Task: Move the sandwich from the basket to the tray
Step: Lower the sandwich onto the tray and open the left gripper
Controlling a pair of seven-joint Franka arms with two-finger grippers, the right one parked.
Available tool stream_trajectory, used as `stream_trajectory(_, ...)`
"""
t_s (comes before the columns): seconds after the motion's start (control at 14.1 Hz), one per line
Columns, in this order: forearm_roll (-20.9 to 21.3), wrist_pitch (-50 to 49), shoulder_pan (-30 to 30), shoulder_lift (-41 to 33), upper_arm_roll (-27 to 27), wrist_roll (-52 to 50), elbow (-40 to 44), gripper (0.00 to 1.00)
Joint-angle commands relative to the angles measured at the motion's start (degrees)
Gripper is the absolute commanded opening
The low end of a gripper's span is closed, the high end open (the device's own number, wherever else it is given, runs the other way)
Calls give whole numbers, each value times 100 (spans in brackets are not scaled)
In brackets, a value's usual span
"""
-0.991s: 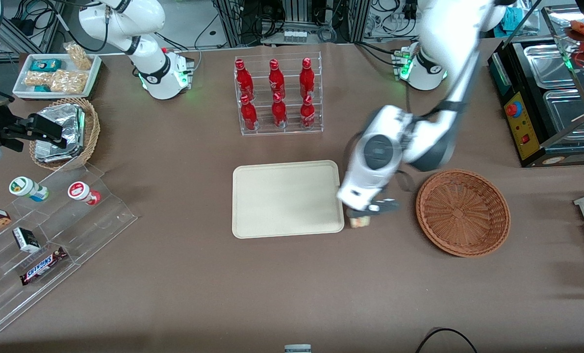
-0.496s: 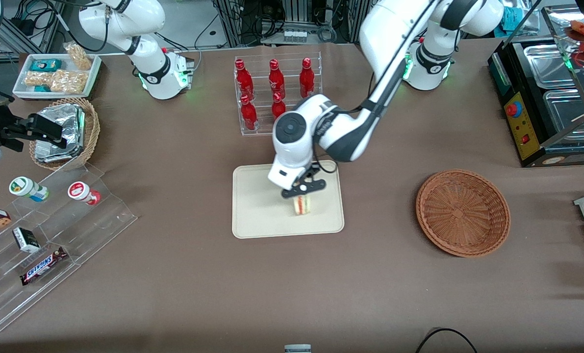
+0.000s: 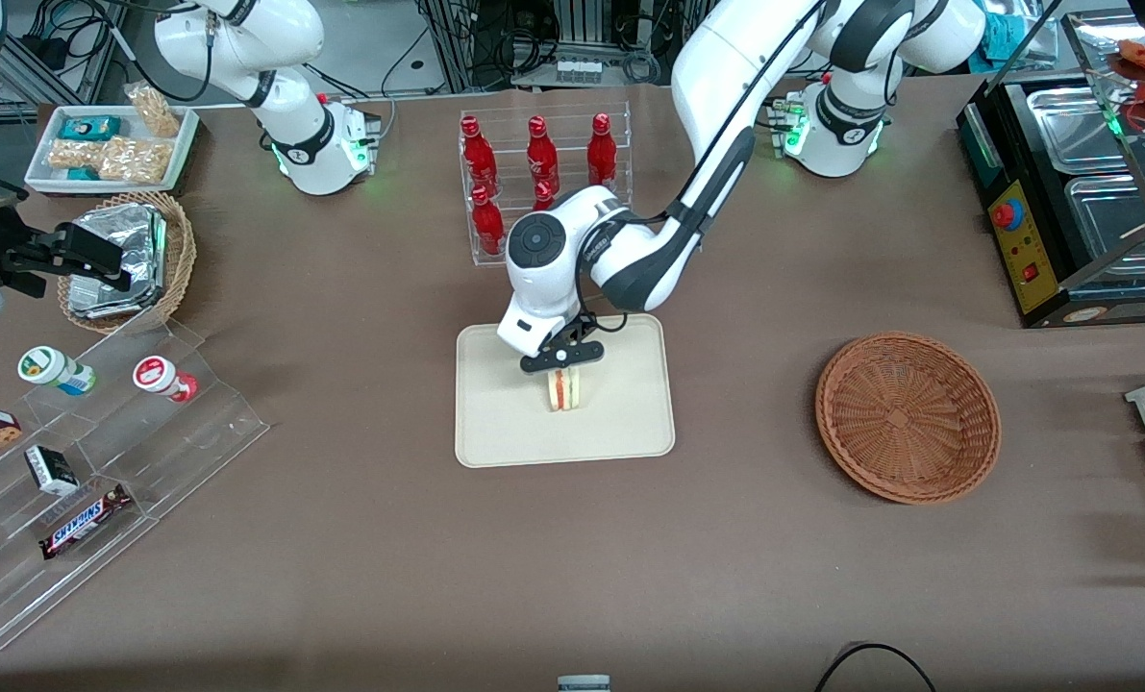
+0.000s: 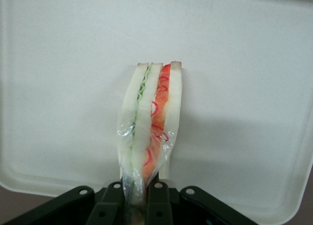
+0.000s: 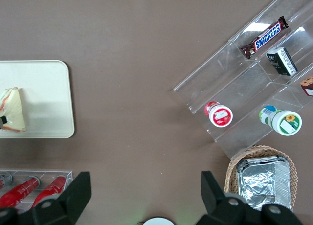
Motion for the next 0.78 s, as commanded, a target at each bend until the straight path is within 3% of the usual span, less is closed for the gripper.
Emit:
stream_trajectory(0.0, 65, 5, -91, 83, 92, -72, 188, 60)
stream_trajectory(0.07, 91, 5, -91, 74, 92, -72, 180, 100)
stream_trajectory(0.28, 337, -65, -82, -84, 101, -19, 180, 100)
stream_trajectory(0.71, 242, -1081, 267, -1058, 127, -125, 22, 100)
